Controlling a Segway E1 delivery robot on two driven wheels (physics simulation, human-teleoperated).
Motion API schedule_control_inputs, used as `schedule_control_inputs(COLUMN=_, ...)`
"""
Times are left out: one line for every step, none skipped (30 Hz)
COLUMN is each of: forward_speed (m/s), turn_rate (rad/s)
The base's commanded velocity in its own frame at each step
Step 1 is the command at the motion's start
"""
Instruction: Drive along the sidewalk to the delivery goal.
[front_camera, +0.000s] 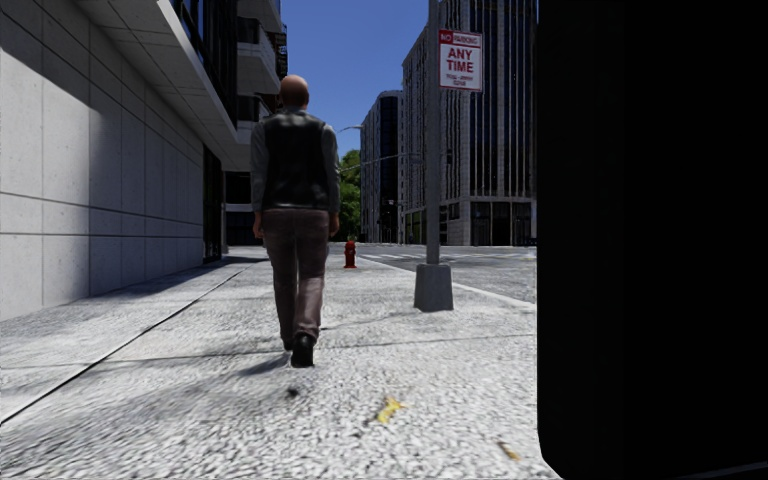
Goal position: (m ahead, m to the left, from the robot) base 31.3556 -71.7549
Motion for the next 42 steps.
schedule_control_inputs(forward_speed=1.18, turn_rate=0.01)
schedule_control_inputs(forward_speed=1.08, turn_rate=0.28)
schedule_control_inputs(forward_speed=1.03, turn_rate=0.57)
schedule_control_inputs(forward_speed=0.99, turn_rate=0.74)
schedule_control_inputs(forward_speed=0.99, turn_rate=0.74)
schedule_control_inputs(forward_speed=0.99, turn_rate=0.81)
schedule_control_inputs(forward_speed=0.98, turn_rate=0.88)
schedule_control_inputs(forward_speed=0.98, turn_rate=0.88)
schedule_control_inputs(forward_speed=0.98, turn_rate=0.91)
schedule_control_inputs(forward_speed=0.98, turn_rate=0.87)
schedule_control_inputs(forward_speed=0.98, turn_rate=0.74)
schedule_control_inputs(forward_speed=0.98, turn_rate=0.74)
schedule_control_inputs(forward_speed=0.98, turn_rate=0.68)
schedule_control_inputs(forward_speed=0.98, turn_rate=0.66)
schedule_control_inputs(forward_speed=0.98, turn_rate=0.66)
schedule_control_inputs(forward_speed=0.98, turn_rate=0.66)
schedule_control_inputs(forward_speed=0.98, turn_rate=0.66)
schedule_control_inputs(forward_speed=0.98, turn_rate=0.66)
schedule_control_inputs(forward_speed=0.98, turn_rate=0.59)
schedule_control_inputs(forward_speed=0.98, turn_rate=0.59)
schedule_control_inputs(forward_speed=0.98, turn_rate=0.00)
schedule_control_inputs(forward_speed=0.99, turn_rate=0.00)
schedule_control_inputs(forward_speed=1.03, turn_rate=0.00)
schedule_control_inputs(forward_speed=1.03, turn_rate=0.00)
schedule_control_inputs(forward_speed=1.09, turn_rate=0.00)
schedule_control_inputs(forward_speed=1.12, turn_rate=0.00)
schedule_control_inputs(forward_speed=1.12, turn_rate=0.00)
schedule_control_inputs(forward_speed=1.13, turn_rate=0.00)
schedule_control_inputs(forward_speed=1.14, turn_rate=0.00)
schedule_control_inputs(forward_speed=1.14, turn_rate=0.00)
schedule_control_inputs(forward_speed=1.15, turn_rate=0.00)
schedule_control_inputs(forward_speed=1.15, turn_rate=0.00)
schedule_control_inputs(forward_speed=1.15, turn_rate=0.00)
schedule_control_inputs(forward_speed=1.15, turn_rate=0.00)
schedule_control_inputs(forward_speed=1.15, turn_rate=0.00)
schedule_control_inputs(forward_speed=1.15, turn_rate=0.00)
schedule_control_inputs(forward_speed=1.15, turn_rate=0.00)
schedule_control_inputs(forward_speed=1.15, turn_rate=0.00)
schedule_control_inputs(forward_speed=1.15, turn_rate=0.00)
schedule_control_inputs(forward_speed=1.15, turn_rate=0.00)
schedule_control_inputs(forward_speed=1.15, turn_rate=0.00)
schedule_control_inputs(forward_speed=1.15, turn_rate=0.00)
